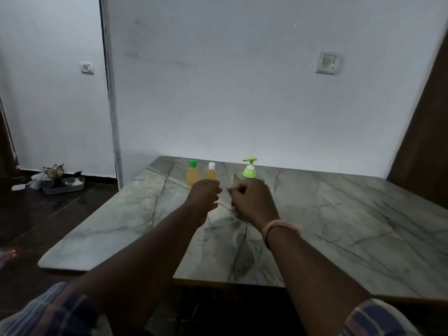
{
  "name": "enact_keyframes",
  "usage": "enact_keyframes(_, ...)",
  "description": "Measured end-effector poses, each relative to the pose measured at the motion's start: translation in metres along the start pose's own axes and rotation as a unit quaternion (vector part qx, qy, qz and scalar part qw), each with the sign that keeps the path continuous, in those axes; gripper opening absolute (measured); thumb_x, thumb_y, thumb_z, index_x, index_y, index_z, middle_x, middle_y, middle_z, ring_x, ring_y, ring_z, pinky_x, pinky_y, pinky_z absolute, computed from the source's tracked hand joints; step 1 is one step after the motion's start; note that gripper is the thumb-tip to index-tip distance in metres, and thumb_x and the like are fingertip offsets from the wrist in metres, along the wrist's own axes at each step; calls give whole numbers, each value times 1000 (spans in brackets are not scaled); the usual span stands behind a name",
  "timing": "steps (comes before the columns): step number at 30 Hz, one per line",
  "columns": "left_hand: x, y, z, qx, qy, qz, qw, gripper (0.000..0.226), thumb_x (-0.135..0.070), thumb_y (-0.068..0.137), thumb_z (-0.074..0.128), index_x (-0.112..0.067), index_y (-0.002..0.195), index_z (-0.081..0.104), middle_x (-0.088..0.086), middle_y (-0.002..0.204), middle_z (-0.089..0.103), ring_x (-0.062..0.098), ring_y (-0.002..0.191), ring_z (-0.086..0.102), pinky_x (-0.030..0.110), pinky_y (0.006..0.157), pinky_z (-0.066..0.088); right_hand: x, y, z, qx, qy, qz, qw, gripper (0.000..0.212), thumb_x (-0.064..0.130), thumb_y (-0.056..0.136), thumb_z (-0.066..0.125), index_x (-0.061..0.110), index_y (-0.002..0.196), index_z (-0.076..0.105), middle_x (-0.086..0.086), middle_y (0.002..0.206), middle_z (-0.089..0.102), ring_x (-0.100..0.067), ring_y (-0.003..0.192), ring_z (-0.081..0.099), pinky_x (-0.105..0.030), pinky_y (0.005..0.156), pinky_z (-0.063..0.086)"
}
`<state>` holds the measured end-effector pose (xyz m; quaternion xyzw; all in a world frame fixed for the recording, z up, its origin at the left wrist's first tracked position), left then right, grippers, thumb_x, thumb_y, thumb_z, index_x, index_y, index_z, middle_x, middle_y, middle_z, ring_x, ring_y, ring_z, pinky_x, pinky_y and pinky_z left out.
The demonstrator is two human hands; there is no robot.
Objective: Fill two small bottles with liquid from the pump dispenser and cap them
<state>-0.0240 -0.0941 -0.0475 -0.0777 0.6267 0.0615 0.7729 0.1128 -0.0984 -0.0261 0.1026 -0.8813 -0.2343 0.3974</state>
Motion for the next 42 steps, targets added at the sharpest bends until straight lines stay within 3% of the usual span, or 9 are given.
enact_keyframes(5, 20, -9, 18, 49, 60, 31, 996, 66, -22, 84, 74, -15, 142, 43, 17, 142, 47, 29, 117, 51, 41, 93, 48, -36, -6, -47, -169, 32, 91, 981, 43, 41, 92, 50, 13, 60, 54, -3, 59, 59, -23, 61, 60, -33, 53, 47)
enact_keyframes(10, 26, -5, 38, 46, 97, 85, 991, 90, -39, 81, 77, -27, 153, 24, 11, 159, 27, 30, 141, 34, 47, 107, 40, -58, 2, -37, -133, 122, 176, 968, 33, 48, 95, 47, 17, 96, 60, 0, 92, 63, -20, 87, 59, -26, 73, 39)
enact_keyframes(16, 24, 9, 59, 81, 95, 149, 981, 66, -27, 90, 68, -30, 148, 35, -2, 144, 45, 3, 112, 43, 22, 86, 45, -64, 15, -3, -55, 243, 185, 951, 40, 51, 99, 38, 30, 129, 54, -1, 128, 57, -22, 110, 56, -33, 91, 48)
enact_keyframes(22, 26, 50, 64, 42, 136, 153, 978, 61, -37, 89, 61, -36, 146, 38, -1, 150, 45, 20, 135, 44, 47, 102, 48, -68, 46, 25, -85, 287, 178, 938, 40, 51, 98, 37, 30, 123, 61, 2, 122, 65, -20, 111, 60, -41, 102, 46)
enact_keyframes(27, 3, 118, 72, 36, 123, 168, 977, 46, -27, 88, 61, -29, 133, 52, 1, 130, 62, 18, 116, 60, 45, 95, 53, -74, 112, 40, -124, 262, 147, 946, 37, 45, 99, 38, 26, 116, 64, 4, 111, 67, -16, 101, 61, -32, 88, 49)
enact_keyframes(31, 0, 157, 81, 41, 131, 132, 982, 43, -14, 92, 54, -24, 133, 46, 0, 113, 66, 9, 99, 64, 26, 81, 55, -87, 159, 62, -135, 227, 160, 951, 27, 31, 100, 39, 22, 110, 62, 2, 104, 65, -18, 93, 57, -28, 76, 39)
enact_keyframes(34, 0, 172, 87, 31, 161, 126, 978, 41, -22, 86, 53, -23, 127, 49, 0, 109, 67, 13, 99, 65, 40, 89, 55, -99, 176, 79, -133, 208, 151, 957, 25, 31, 100, 39, 21, 111, 59, 2, 103, 63, -20, 93, 57, -29, 75, 40)
enact_keyframes(39, -16, 185, 91, 38, 159, 59, 985, 44, -8, 91, 47, -27, 131, 49, 0, 118, 65, 16, 108, 62, 44, 96, 52, -89, 193, 76, -132, 223, 192, 947, 27, 37, 93, 38, 30, 103, 61, 8, 100, 66, -18, 95, 61, -32, 78, 49)
enact_keyframes(42, -39, 179, 91, 44, 174, 12, 984, 47, -14, 95, 47, -25, 141, 42, 2, 135, 57, 17, 119, 57, 46, 101, 48, -86, 193, 65, -76, 191, 231, 951, 30, 25, 101, 40, 25, 126, 56, 3, 122, 62, -17, 112, 58, -21, 87, 44)
Point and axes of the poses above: each hand's wrist, its own y-axis towards the middle knuckle, its own z-axis out of the palm, x = y × z, the point moved 4 cm from there along y, towards the middle knuckle
